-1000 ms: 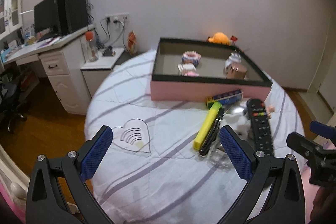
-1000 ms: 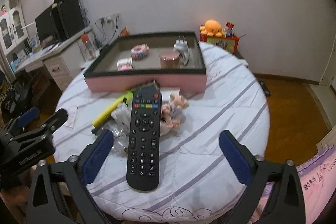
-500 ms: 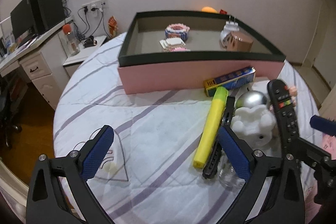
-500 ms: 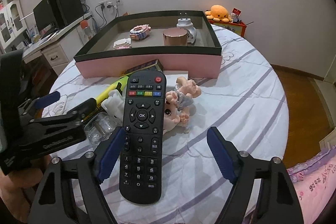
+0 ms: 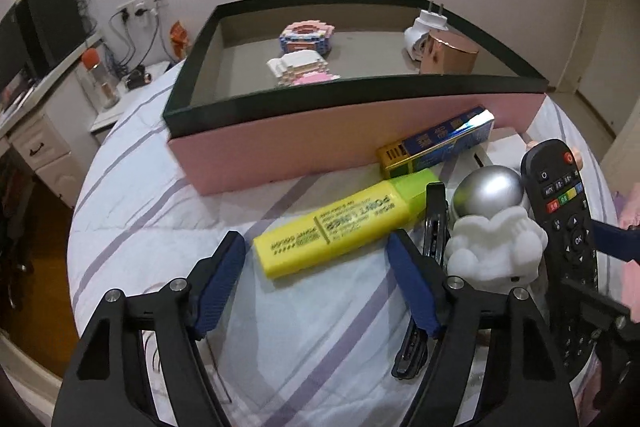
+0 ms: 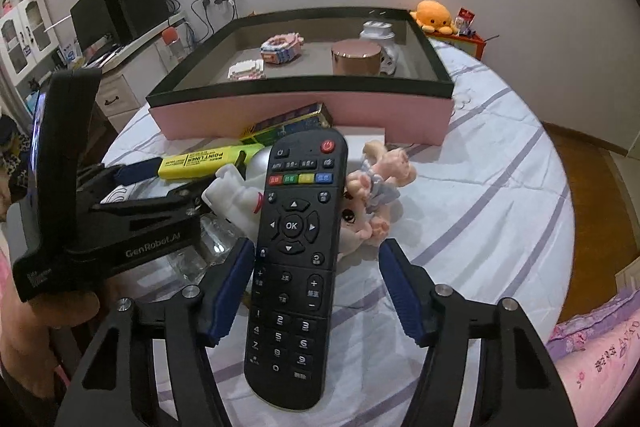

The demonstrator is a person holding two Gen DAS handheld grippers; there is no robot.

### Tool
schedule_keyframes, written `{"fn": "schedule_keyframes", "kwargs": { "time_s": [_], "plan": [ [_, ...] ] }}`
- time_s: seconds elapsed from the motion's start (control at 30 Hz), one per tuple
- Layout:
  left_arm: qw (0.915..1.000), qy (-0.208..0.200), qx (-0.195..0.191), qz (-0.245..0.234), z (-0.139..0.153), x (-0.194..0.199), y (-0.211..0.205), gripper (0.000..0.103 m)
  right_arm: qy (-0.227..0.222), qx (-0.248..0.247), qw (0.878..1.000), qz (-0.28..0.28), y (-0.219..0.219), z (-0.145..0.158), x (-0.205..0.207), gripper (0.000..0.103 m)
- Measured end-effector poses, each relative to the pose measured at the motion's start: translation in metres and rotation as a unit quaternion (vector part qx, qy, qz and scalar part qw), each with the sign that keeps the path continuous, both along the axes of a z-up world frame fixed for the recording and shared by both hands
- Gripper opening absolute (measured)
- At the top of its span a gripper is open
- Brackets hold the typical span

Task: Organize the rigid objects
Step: 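Grasp the yellow highlighter with left tool while right tool grasps the black remote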

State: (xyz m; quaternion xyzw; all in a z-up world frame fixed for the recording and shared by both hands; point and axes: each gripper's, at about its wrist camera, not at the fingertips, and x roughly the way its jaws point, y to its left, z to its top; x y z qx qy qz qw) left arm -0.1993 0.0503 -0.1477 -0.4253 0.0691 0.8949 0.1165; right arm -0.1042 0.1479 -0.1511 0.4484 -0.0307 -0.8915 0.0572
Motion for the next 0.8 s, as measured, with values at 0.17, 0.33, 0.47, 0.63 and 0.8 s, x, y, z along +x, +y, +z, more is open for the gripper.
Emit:
{"fn": "schedule_keyframes", "kwargs": {
  "time_s": [0.17, 0.33, 0.47, 0.63, 0.8],
  "plan": [
    [0.9999, 0.004, -0.006, -0.015, -0.002, -0.011, 0.0, 0.089, -0.01, -0.009, 1.0, 0.004, 0.0, -0.007, -0.002, 0.056],
    [0.9992, -0.005, 0.019, -0.034, -0.003, -0.009, -0.002, 0.073, -0.012, -0.014, 1.0, 0.005, 0.002, -0.008, 0.0, 0.047],
    [0.999, -0.008, 0.025, -0.036, -0.001, 0.003, -0.002, 0.055, -0.014, -0.014, 1.0, 0.008, 0.002, -0.007, 0.001, 0.047],
    [0.9988, -0.008, 0.01, -0.047, 0.002, 0.002, -0.003, 0.058, -0.015, -0.013, 1.0, 0.009, 0.001, -0.007, 0.002, 0.047],
    [0.9968, 0.019, -0.024, -0.074, 0.002, -0.008, 0.006, 0.084, -0.016, -0.011, 1.0, 0.007, 0.001, -0.006, 0.001, 0.047]
  ]
}}
